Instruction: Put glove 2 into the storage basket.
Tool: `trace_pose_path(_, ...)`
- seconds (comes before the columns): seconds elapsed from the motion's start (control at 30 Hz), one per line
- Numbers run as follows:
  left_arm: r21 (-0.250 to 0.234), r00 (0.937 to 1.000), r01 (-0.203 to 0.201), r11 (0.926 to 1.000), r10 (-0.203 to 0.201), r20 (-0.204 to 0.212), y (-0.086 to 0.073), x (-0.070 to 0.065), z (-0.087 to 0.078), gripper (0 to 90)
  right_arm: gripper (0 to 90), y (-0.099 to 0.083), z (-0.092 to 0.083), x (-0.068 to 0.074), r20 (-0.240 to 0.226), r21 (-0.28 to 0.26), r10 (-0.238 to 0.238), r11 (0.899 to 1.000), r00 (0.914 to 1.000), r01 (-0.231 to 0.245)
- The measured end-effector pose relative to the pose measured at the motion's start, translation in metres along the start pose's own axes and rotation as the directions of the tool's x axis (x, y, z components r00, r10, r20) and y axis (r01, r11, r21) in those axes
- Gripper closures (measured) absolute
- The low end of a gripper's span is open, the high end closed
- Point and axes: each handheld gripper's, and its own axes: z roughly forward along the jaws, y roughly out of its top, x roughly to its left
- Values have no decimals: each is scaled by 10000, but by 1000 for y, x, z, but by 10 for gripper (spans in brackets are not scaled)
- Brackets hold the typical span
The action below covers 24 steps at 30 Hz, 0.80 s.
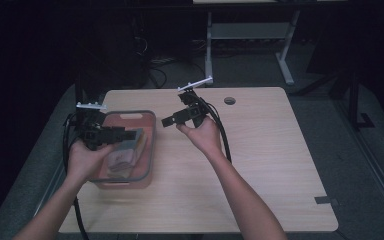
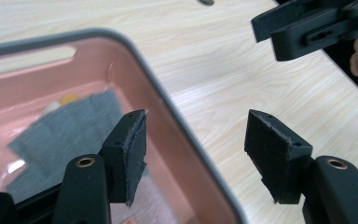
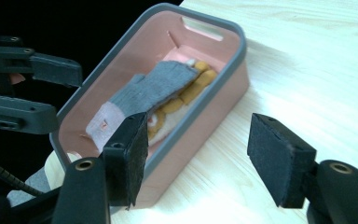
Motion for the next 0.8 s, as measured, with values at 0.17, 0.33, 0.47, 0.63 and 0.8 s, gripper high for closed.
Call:
trace_pose_path(0.17,-14,9997,-154,9999,154,202,4,-8,4,379,355,-8,-13,-13,-2,-225,271,9994,9996,-271)
trace_pose_path(0.33,42,9991,-241,9997,240,352,6,-14,11,376,344,-15,-24,-27,29,-343,538,9980,9986,-536)
trace_pose_path(0.47,105,9988,-333,9994,329,375,7,-20,18,368,343,-20,-34,-34,45,-464,706,9964,9975,-703)
trace_pose_path(0.63,86,9971,-443,9990,436,622,9,-28,24,337,334,-25,-47,-43,90,-550,902,9945,9959,-896)
trace_pose_path(0.8,152,9954,-534,9985,520,804,11,-36,32,317,323,-31,-57,-54,59,-641,1173,9911,9931,-1167)
